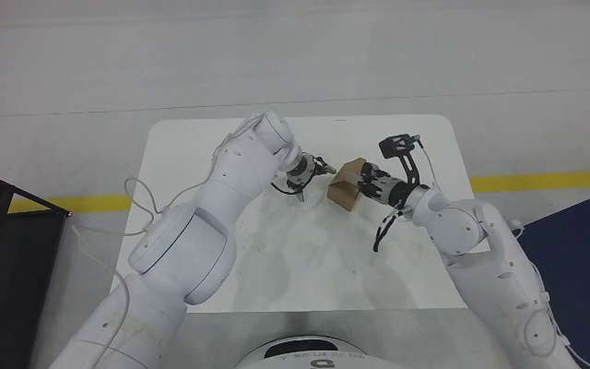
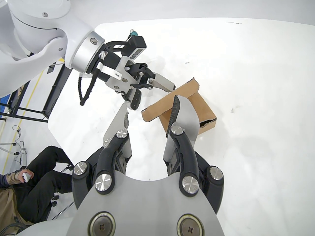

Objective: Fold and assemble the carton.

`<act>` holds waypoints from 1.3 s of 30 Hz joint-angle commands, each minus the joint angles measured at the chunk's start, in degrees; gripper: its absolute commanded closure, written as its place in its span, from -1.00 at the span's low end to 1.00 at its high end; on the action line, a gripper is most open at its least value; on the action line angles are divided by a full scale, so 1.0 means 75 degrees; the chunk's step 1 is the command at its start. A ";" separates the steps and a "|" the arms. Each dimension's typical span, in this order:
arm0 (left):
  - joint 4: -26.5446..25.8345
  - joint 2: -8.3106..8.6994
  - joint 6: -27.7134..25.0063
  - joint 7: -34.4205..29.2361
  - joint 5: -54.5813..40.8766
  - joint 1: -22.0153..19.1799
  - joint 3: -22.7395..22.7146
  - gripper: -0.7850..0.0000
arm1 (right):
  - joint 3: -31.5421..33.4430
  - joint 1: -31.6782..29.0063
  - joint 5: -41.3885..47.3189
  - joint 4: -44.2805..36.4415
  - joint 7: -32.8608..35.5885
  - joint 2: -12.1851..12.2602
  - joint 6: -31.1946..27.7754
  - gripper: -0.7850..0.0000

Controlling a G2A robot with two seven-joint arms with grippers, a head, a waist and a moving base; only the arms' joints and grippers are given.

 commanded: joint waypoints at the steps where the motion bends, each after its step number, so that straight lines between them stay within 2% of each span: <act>1: -0.0005 0.0001 0.0012 0.0007 0.0018 0.0003 -0.0004 -1.00 | -0.0163 0.0122 -0.0167 0.0044 0.0028 -0.0020 0.0131 0.06; 17: -0.0096 -0.0006 -0.0025 0.0136 0.0060 -0.0003 -0.0071 -1.00 | -0.0729 0.0677 -0.0825 0.0278 0.0187 -0.0132 0.0755 0.11; 29: -0.0301 0.0087 -0.0795 0.0445 -0.0394 -0.0018 -0.0416 -1.00 | -0.0620 0.0636 -0.0818 0.0323 0.0180 -0.0150 0.0750 0.15; 35: -0.0409 0.0098 -0.0855 0.0451 -0.0385 0.0011 -0.0445 -1.00 | -0.0618 0.0658 -0.0741 0.0472 0.0176 -0.0170 0.0728 0.29; 39: -0.0485 0.0095 -0.0850 0.0452 -0.0359 0.0003 -0.0449 -1.00 | -0.0582 0.0640 -0.0652 0.0587 0.0142 -0.0180 0.0699 0.30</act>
